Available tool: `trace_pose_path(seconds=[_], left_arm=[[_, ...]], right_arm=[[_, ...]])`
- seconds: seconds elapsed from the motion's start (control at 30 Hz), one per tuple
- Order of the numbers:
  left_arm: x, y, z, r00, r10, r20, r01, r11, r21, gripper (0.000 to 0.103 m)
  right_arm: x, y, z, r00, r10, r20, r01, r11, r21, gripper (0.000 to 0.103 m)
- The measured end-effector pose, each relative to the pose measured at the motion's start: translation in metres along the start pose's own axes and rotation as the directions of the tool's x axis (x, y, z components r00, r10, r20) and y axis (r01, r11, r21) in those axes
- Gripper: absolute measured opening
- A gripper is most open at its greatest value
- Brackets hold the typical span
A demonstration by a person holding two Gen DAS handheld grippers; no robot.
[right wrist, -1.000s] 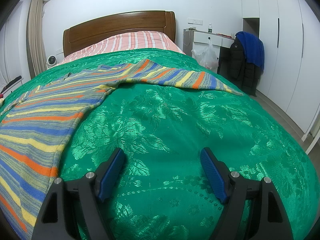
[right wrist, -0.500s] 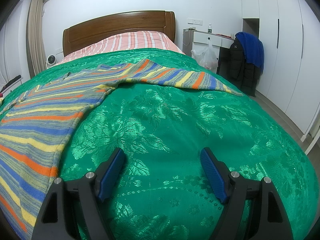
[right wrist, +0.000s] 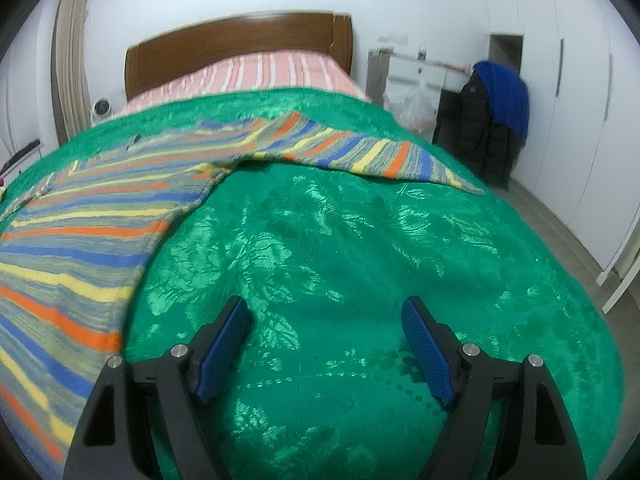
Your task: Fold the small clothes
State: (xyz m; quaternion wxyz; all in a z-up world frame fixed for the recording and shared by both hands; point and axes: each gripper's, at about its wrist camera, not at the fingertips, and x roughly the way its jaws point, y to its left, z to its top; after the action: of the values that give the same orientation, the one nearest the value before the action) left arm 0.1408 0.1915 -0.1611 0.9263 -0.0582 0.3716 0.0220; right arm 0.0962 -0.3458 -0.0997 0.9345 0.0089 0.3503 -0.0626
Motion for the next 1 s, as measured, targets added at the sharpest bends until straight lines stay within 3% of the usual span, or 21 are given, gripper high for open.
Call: trace_pose_path(seconds=[0.07,0.13,0.27,0.33,0.37,0.4,0.5,0.63,0.73,0.83,0.87,1.0], left_arm=[[0.000,0.000,0.000,1.000,0.001,-0.001,-0.001,1.000,0.000,0.103],[0.000,0.000,0.000,1.000,0.003,-0.001,-0.003,1.000,0.001,0.103],[-0.001,0.000,0.000,1.000,0.008,0.000,-0.008,1.000,0.005,0.103],[-0.001,0.001,0.000,1.000,0.009,0.001,-0.010,1.000,0.005,0.103],[-0.001,0.000,0.000,1.000,0.011,0.002,-0.011,1.000,0.006,0.103],[-0.001,0.001,0.000,1.000,0.012,0.003,-0.012,1.000,0.006,0.103],[-0.001,0.000,0.001,1.000,0.016,0.005,-0.016,1.000,0.008,0.103],[0.000,0.000,0.001,1.000,0.017,0.007,-0.018,1.000,0.010,0.103],[0.000,0.001,0.001,1.000,0.019,0.008,-0.019,1.000,0.010,0.103],[0.000,0.000,0.002,1.000,0.021,0.008,-0.021,1.000,0.012,0.103],[0.000,-0.001,0.001,1.000,0.021,0.009,-0.021,1.000,0.012,0.103],[0.000,-0.001,0.001,1.000,0.021,0.009,-0.021,1.000,0.013,0.103]], right_arm=[[-0.005,-0.020,0.018,0.990,0.133,-0.045,-0.130,0.990,0.063,0.079],[-0.009,-0.044,0.038,0.980,0.193,-0.037,-0.187,0.974,0.127,0.079],[-0.007,-0.136,0.093,0.984,0.176,0.039,-0.179,0.928,0.327,0.079],[0.008,-0.169,0.105,0.982,0.188,0.021,-0.180,0.892,0.414,0.078],[0.027,-0.190,0.110,0.973,0.232,-0.021,-0.193,0.855,0.481,0.072],[0.043,-0.202,0.111,0.963,0.263,-0.062,-0.191,0.827,0.528,0.063],[0.077,-0.232,0.105,0.947,0.291,-0.139,-0.138,0.754,0.643,0.060],[0.110,-0.251,0.092,0.916,0.365,-0.165,-0.139,0.675,0.724,0.054],[0.127,-0.259,0.086,0.903,0.415,-0.115,-0.189,0.622,0.760,0.043],[0.144,-0.262,0.084,0.866,0.496,-0.066,-0.255,0.550,0.795,0.011],[0.143,-0.264,0.086,0.869,0.489,-0.077,-0.247,0.564,0.788,0.003],[0.110,-0.239,0.123,0.915,0.398,-0.061,-0.255,0.690,0.678,0.003]])
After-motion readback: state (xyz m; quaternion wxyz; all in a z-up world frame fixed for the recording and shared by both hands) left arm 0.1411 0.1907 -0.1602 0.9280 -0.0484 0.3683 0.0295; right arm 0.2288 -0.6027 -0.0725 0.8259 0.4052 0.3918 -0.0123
